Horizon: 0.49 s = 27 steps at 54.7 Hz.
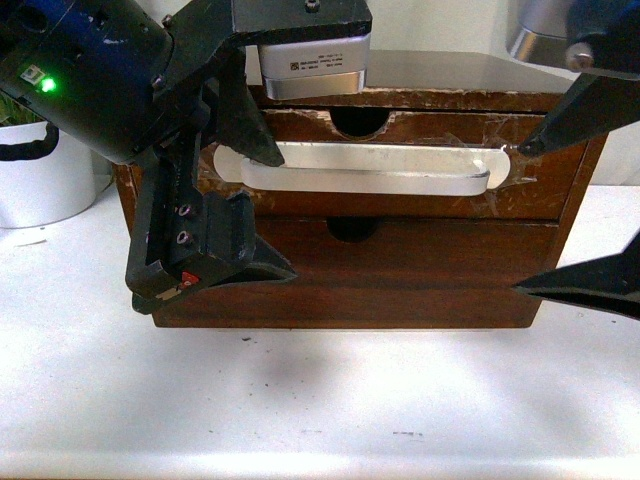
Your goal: Open drawer
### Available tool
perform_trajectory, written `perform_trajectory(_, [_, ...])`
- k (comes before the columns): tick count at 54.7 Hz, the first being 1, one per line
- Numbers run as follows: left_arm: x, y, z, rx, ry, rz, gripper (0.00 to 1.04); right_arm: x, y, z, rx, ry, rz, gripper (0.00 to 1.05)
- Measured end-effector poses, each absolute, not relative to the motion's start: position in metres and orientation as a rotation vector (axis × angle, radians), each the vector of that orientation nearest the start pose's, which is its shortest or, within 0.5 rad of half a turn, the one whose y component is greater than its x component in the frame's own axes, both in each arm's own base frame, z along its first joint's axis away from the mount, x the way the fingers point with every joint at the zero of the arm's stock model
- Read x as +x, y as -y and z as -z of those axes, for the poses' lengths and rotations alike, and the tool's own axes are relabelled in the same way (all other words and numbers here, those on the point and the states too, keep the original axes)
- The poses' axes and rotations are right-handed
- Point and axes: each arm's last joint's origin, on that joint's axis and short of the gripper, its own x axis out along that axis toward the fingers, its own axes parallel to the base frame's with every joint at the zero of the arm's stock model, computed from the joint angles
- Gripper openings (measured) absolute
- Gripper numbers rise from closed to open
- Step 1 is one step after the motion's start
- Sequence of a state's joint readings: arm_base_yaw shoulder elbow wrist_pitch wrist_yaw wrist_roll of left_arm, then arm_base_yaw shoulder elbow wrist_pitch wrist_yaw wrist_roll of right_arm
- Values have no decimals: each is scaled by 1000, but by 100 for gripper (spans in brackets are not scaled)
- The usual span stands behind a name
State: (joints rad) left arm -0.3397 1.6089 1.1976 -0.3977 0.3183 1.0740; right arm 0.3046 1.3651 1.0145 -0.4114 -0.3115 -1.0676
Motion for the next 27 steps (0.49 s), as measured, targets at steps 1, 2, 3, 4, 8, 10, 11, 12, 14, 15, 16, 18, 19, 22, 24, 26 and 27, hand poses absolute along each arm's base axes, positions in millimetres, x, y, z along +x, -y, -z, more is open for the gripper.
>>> perform_trajectory(1, [322,123,-255,981,-407,1000,98,271,-95,-268,-976,-386,-936,96])
perform_trajectory(2, [322,123,-255,980,-404,1002,98,272,-96,-268,-976,-387,-936,96])
perform_trajectory(3, [322,123,-255,978,-401,1004,98,273,-96,-268,-975,-389,-934,96])
perform_trajectory(4, [322,123,-254,977,-399,1004,98,274,-97,-268,-975,-392,-931,96])
perform_trajectory(8, [321,123,-253,975,-397,1008,98,277,-99,-266,-972,-400,-929,96])
perform_trajectory(10, [321,123,-252,977,-398,1009,98,278,-100,-265,-967,-404,-930,96])
perform_trajectory(11, [321,123,-252,977,-398,1009,98,278,-101,-264,-966,-408,-930,96])
perform_trajectory(12, [321,123,-252,977,-398,1009,98,279,-101,-263,-965,-410,-930,96])
perform_trajectory(14, [321,123,-252,978,-398,1010,98,280,-102,-261,-965,-417,-932,96])
perform_trajectory(15, [321,123,-252,978,-398,1010,98,280,-103,-260,-964,-422,-933,96])
perform_trajectory(16, [321,123,-252,979,-397,1011,98,281,-103,-259,-963,-424,-934,96])
perform_trajectory(18, [321,123,-252,979,-397,1012,98,282,-104,-258,-962,-429,-934,96])
perform_trajectory(19, [321,123,-252,978,-397,1013,98,282,-105,-257,-961,-430,-934,96])
perform_trajectory(22, [321,123,-252,979,-396,1014,98,284,-106,-256,-957,-433,-933,96])
perform_trajectory(24, [320,123,-251,979,-396,1015,98,285,-107,-255,-955,-433,-933,96])
perform_trajectory(26, [320,122,-251,981,-396,1015,98,285,-108,-256,-955,-432,-931,96])
perform_trajectory(27, [320,122,-251,982,-395,1015,98,286,-108,-255,-956,-432,-931,96])
